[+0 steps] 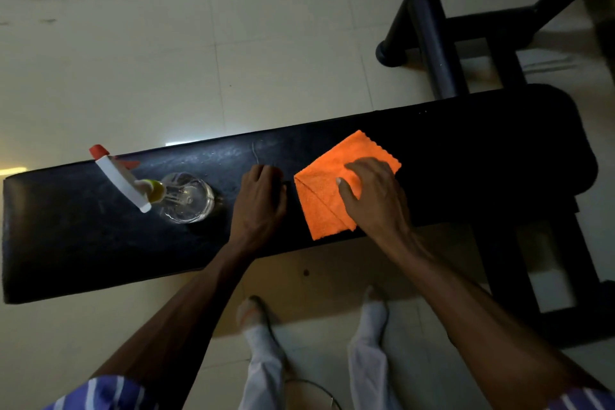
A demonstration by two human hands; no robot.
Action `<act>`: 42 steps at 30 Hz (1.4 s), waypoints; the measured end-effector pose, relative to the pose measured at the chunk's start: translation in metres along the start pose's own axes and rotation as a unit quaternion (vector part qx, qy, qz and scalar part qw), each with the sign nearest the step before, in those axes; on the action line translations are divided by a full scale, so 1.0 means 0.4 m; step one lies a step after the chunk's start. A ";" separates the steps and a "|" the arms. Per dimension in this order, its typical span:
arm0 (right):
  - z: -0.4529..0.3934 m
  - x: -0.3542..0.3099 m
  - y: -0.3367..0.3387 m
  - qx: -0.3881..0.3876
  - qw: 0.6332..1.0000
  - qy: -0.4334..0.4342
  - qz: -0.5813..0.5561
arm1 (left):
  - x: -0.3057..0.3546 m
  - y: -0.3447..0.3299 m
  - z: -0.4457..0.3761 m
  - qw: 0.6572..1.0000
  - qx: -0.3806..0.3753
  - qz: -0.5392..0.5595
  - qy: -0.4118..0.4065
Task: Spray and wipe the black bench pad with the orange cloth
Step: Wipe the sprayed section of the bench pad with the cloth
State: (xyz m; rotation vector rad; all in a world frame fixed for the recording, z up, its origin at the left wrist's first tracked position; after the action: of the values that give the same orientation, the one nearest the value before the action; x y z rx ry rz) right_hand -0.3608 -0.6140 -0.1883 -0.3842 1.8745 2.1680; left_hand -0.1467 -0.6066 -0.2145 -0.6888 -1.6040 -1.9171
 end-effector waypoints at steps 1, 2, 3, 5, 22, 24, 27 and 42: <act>-0.015 0.009 -0.023 -0.013 1.000 -0.002 0.006 | -0.003 -0.002 -0.011 1.000 0.006 -0.019 -0.010; -0.025 0.012 -0.054 -0.041 0.999 0.003 0.017 | -0.005 -0.005 -0.023 0.999 0.012 -0.034 -0.017; -0.029 0.011 -0.089 -0.067 0.997 0.012 0.037 | -0.007 -0.005 -0.035 0.999 0.020 -0.045 -0.022; -0.023 -0.002 -0.153 -0.078 0.993 0.035 0.086 | -0.014 -0.010 -0.060 0.997 0.029 -0.066 -0.031; -0.229 -0.068 -0.182 0.060 0.990 -0.023 0.128 | -0.087 -0.042 -0.089 0.994 -0.017 -0.106 -0.028; -0.205 -0.089 -0.194 0.023 0.985 0.086 0.145 | -0.087 -0.036 -0.090 0.993 -0.025 -0.111 -0.033; -0.200 -0.012 -0.158 -0.012 0.970 0.172 0.173 | -0.078 -0.030 -0.095 0.993 -0.025 -0.108 -0.040; -0.303 0.116 -0.102 -0.059 0.955 0.217 0.191 | 0.006 -0.097 -0.125 0.992 -0.020 -0.121 -0.015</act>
State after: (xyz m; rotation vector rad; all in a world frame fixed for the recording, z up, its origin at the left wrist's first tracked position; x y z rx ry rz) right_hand -0.3853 -0.7274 -0.2592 -0.6092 2.2029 2.6299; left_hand -0.1773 -0.6503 -0.2483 -0.5627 -1.7394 -2.1243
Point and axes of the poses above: each hand's wrist, its own z-axis away from the middle knuckle, its own y-axis out of the back of the hand, x = y × z, the point moved 6 cm from there along -z, towards the middle knuckle, and after that the axes turned 7 degrees about z, right-handed, at the moved point
